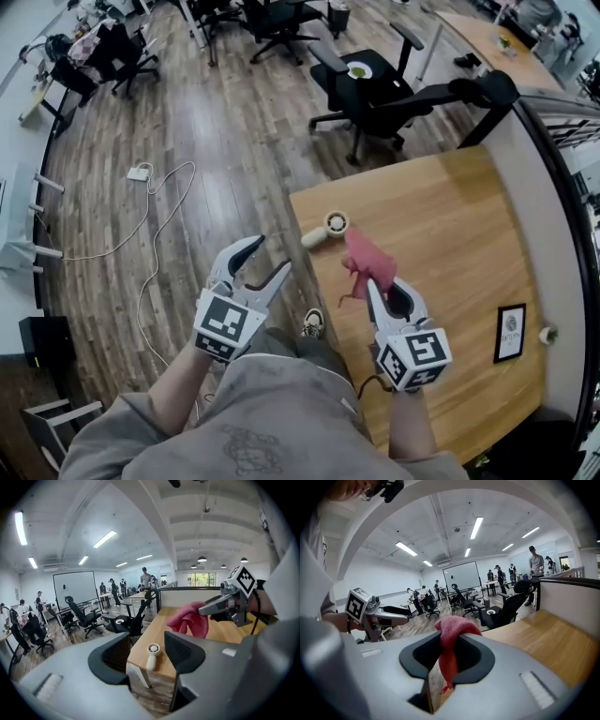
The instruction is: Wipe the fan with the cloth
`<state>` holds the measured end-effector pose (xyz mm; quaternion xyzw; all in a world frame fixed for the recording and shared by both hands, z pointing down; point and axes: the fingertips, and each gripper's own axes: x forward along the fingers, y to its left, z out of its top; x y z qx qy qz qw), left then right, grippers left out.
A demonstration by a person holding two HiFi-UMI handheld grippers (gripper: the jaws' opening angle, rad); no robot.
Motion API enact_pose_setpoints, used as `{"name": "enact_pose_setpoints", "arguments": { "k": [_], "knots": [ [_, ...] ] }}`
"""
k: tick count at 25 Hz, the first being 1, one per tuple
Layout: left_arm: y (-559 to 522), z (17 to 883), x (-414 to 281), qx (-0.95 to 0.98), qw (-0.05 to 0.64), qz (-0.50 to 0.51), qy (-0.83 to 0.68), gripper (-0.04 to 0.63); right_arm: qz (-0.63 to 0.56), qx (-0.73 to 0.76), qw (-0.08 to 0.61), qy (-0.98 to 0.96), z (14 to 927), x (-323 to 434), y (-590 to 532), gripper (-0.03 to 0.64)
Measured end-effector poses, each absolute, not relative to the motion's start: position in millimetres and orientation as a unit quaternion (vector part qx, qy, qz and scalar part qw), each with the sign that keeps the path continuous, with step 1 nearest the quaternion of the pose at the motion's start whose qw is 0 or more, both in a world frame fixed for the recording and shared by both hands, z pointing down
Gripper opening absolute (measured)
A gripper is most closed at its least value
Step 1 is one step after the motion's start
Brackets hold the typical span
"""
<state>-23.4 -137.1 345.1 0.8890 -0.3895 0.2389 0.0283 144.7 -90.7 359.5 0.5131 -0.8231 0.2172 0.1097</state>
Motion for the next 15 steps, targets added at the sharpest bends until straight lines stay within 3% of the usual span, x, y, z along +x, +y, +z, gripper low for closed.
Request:
{"name": "enact_pose_setpoints", "arguments": {
  "k": [15],
  "knots": [
    [-168, 432, -4, 0.890, 0.050, 0.306, -0.334, 0.261, 0.255, 0.539, 0.139, -0.791, 412, 159, -128, 0.077]
  ]
}}
